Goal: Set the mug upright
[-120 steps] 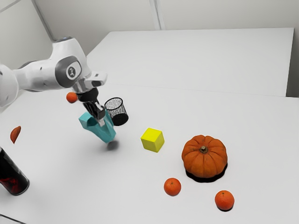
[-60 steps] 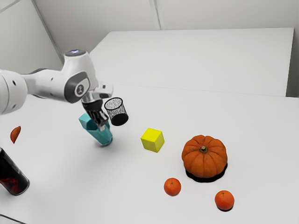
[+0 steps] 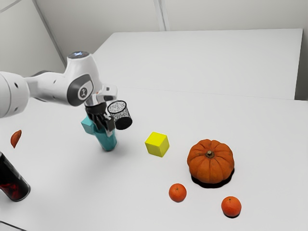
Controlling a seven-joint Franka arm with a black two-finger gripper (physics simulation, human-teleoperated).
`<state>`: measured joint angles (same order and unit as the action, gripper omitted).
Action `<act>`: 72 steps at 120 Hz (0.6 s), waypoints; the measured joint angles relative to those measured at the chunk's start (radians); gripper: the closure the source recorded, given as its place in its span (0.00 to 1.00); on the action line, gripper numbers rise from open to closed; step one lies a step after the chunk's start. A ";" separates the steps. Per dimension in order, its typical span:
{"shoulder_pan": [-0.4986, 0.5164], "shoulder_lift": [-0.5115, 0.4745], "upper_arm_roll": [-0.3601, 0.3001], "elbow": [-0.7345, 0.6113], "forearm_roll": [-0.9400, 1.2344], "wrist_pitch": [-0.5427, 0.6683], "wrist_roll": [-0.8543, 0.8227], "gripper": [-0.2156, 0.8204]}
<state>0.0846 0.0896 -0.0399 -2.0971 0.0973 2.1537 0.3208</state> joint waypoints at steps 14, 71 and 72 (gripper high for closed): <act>0.000 -0.032 -0.002 0.012 -0.002 -0.011 -0.005 0.36; -0.004 0.019 -0.018 0.470 -0.115 -0.296 -0.028 0.22; -0.003 0.020 -0.019 0.477 -0.117 -0.303 -0.029 0.22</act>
<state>0.0814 0.1094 -0.0586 -1.6202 -0.0193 1.8511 0.2920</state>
